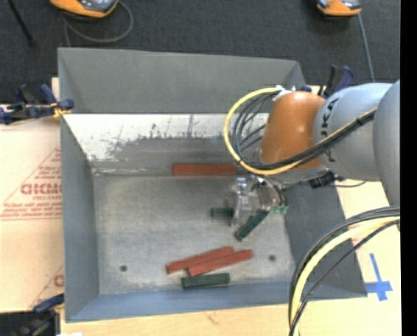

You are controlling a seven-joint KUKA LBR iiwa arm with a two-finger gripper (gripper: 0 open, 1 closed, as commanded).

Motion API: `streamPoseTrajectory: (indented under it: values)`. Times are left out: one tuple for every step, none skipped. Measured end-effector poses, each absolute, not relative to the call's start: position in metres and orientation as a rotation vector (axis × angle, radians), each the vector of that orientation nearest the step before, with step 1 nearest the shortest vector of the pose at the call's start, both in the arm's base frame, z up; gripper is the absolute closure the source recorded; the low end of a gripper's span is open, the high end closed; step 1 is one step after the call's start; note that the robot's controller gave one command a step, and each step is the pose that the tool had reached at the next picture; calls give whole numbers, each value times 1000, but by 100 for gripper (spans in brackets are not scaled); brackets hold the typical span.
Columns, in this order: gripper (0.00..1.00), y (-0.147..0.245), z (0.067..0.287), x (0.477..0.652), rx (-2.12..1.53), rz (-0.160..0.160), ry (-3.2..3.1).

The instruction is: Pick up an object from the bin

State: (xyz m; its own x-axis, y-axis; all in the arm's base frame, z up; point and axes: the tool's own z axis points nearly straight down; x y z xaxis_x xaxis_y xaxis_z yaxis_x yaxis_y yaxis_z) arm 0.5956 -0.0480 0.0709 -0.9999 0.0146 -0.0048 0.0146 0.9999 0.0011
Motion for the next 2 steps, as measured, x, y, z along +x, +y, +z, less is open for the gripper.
streamPoseTrajectory:
  values:
    - [100, -48, 84, 597, 23, 1, 3135]
    - [100, -49, 113, 599, 24, 1, 3134]
